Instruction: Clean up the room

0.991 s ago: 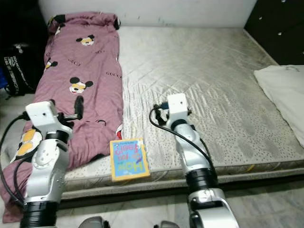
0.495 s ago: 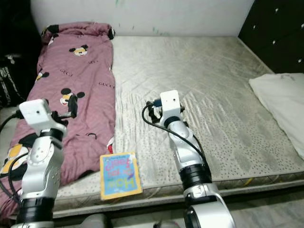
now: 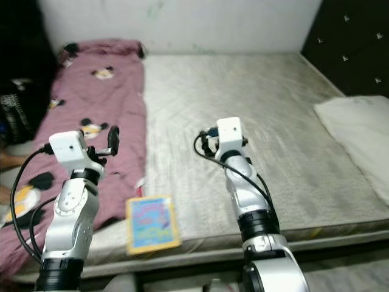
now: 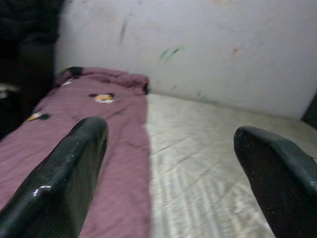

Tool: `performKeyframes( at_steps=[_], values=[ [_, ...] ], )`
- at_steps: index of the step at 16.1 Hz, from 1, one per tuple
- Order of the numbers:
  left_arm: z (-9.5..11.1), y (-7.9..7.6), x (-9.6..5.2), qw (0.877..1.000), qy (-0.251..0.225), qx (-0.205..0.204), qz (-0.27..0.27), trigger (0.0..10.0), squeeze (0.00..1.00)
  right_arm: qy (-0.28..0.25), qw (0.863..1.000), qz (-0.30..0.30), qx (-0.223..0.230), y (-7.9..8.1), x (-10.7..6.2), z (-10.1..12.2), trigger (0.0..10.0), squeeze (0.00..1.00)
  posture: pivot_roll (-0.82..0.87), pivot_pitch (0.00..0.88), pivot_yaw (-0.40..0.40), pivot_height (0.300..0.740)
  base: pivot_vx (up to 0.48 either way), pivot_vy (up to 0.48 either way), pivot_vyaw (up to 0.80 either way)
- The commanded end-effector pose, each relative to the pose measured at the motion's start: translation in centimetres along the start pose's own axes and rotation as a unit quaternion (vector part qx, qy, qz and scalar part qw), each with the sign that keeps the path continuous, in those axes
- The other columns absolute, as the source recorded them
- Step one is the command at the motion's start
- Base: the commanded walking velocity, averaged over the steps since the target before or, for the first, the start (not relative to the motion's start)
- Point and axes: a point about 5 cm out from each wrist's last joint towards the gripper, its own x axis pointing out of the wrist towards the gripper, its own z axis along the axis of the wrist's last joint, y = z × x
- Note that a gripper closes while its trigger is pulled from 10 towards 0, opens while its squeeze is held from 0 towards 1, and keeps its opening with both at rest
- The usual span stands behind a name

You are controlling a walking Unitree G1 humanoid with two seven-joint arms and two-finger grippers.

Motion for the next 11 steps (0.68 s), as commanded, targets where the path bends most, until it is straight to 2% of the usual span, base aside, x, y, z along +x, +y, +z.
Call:
performKeyframes(
  at_steps=[1,3,5,6,8,10,11],
  values=[
    [0.3,0.4,-0.1,1.000,0.001,0.007,0.003,10.0,0.00,-0.009,1.000,0.013,-0.016,0.6,0.0,0.2,10.0,0.00,0.01,0.000,-0.030,0.738,0.000,0.480,0.00],
    [-0.6,1.1,-0.6,1.000,0.016,0.014,0.006,10.0,0.00,0.023,1.000,-0.002,-0.011,0.4,-0.7,-1.9,10.0,0.00,0.02,0.000,-0.037,0.738,0.000,0.480,0.00],
    [-0.4,1.0,-0.8,1.000,0.004,0.000,0.019,10.0,0.00,0.022,1.000,0.005,-0.008,0.3,-0.4,-1.5,10.0,0.00,0.03,0.000,-0.056,0.738,0.000,0.480,0.00],
    [-0.4,0.7,-0.8,1.000,-0.001,0.007,0.020,10.0,0.00,0.019,1.000,0.020,-0.010,0.6,-0.4,-1.4,10.0,0.00,0.03,0.000,-0.054,0.738,0.000,0.000,0.00],
    [-1.5,0.7,-1.5,0.999,0.023,0.022,0.038,10.0,0.00,0.008,1.000,0.028,0.002,0.9,-0.5,-1.4,10.0,0.00,0.03,0.000,-0.042,0.738,0.000,0.000,0.00],
    [-2.0,1.5,-2.0,0.997,0.044,0.010,0.063,10.0,0.00,-0.004,1.000,0.018,0.016,0.9,-0.7,-1.2,10.0,0.00,0.03,0.000,-0.043,0.738,0.000,0.000,0.00],
    [-2.1,2.4,-2.4,0.998,0.040,0.007,0.053,10.0,0.00,-0.003,1.000,0.018,0.019,1.1,-1.0,-1.4,10.0,0.00,0.02,0.000,-0.046,0.738,0.000,0.000,0.00]
  ],
)
